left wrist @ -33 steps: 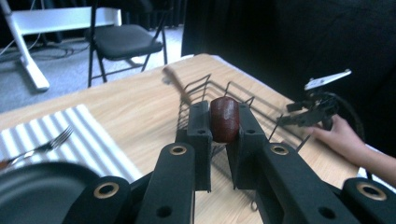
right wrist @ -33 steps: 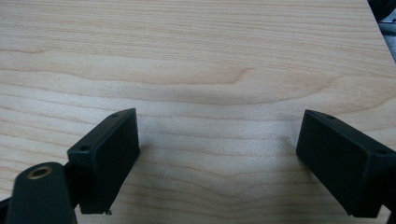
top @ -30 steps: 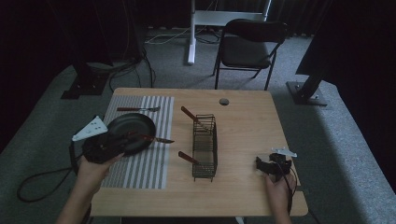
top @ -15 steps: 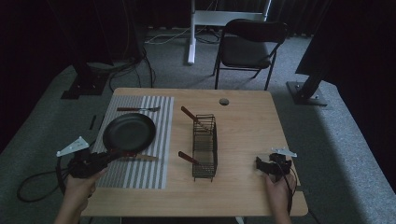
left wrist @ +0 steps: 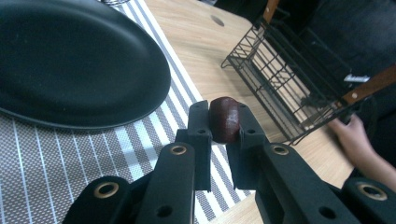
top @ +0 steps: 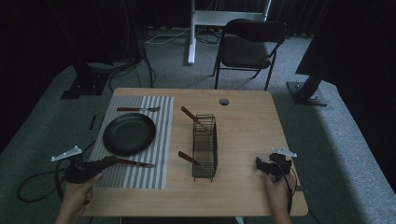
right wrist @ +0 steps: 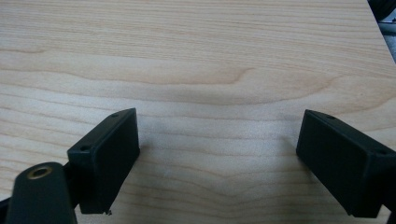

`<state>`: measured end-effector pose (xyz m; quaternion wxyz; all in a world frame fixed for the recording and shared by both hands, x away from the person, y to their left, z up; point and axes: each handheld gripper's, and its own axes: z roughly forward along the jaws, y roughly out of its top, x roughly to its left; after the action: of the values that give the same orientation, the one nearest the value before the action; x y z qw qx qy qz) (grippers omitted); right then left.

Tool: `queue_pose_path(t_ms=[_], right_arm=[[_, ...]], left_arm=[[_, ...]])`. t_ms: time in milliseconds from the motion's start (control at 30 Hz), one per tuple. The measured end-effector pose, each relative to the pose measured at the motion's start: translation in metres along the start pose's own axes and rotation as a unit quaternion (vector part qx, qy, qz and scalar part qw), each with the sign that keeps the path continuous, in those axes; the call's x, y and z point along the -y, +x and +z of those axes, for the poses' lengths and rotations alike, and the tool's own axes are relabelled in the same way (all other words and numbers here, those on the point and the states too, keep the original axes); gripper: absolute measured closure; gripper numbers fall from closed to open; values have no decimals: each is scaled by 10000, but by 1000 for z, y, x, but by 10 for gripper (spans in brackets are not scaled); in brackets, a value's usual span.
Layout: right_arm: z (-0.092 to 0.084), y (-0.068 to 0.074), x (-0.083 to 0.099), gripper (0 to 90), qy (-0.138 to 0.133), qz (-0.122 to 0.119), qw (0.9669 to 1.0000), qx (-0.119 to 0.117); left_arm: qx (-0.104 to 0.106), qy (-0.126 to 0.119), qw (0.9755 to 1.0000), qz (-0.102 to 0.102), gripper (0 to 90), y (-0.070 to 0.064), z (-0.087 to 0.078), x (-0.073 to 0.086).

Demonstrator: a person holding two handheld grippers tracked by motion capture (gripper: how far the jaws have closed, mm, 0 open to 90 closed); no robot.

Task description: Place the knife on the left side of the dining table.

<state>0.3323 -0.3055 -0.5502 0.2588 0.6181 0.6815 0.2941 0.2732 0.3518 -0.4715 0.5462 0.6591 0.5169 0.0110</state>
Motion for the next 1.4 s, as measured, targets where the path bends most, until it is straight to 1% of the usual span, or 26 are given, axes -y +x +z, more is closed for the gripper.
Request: queue_pose_path(t_ms=[100,133,233,300,333,367,400,433,467,600,633,700,733,833,933,967,1000,1033,1100,1167,1233,1300,1400], right_arm=[[0,0,0,122,2,-1,10000,0],[0,0,0,123,2,0,10000,0],[0,0,0,122,2,0,10000,1],[0,0,0,122,2,0,10000,1],[0,0,0,122,2,0,10000,0],[0,0,0,122,2,-1,10000,0],[0,0,0,122,2,0,10000,1],[0,0,0,122,2,1,10000,0],[0,0,0,123,2,0,10000,1],[0,0,0,122,1,1,10000,1],[0,0,0,122,2,0,10000,0],[0,0,0,122,2,1,10000,0],[0,0,0,122,2,0,10000,0],[0,0,0,123,3,-1,10000,0],[0,0,0,122,2,0,10000,1],[0,0,0,122,2,0,10000,0],[0,0,0,122,2,0,10000,1],[0,0,0,123,3,1,10000,0],[0,0,0,123,3,0,10000,0],[0,0,0,122,2,1,10000,0],[0,0,0,122,1,1,10000,0],[0,0,0,122,3,1,10000,0],[0,0,0,122,2,1,10000,1]], left_arm=[[73,-76,9993,-359,801,17,0,5],[65,-98,9988,-479,795,22,0,7],[-68,-91,9979,-638,753,36,1,12],[-122,-54,9972,-732,728,44,2,16],[-201,-33,9970,-750,712,48,3,17],[-236,12,9969,-754,694,51,4,18],[-266,23,9964,-802,681,53,6,19],[-346,52,9960,-819,669,56,7,20],[-389,105,9959,-808,650,57,8,21],[-401,156,9944,-962,628,63,11,24],[-457,174,9938,-994,622,63,11,24],[-477,192,9931,-1058,611,64,12,25],[-550,223,9925,-1073,605,65,13,25],[-664,272,9909,-1137,583,65,15,26],[-708,298,9897,-1210,569,66,16,27],[-787,312,9892,-1199,561,66,17,27],[-833,326,9893,-1152,549,66,17,27],[-891,332,9889,-1141,539,66,18,27],[-961,367,9881,-1148,528,66,19,27],[-1110,428,9867,-1105,506,66,21,26],[-1282,486,9844,-1107,482,64,23,26],[-1516,536,9817,-1021,455,63,25,26],[-1582,538,9813,-955,441,62,26,27]])
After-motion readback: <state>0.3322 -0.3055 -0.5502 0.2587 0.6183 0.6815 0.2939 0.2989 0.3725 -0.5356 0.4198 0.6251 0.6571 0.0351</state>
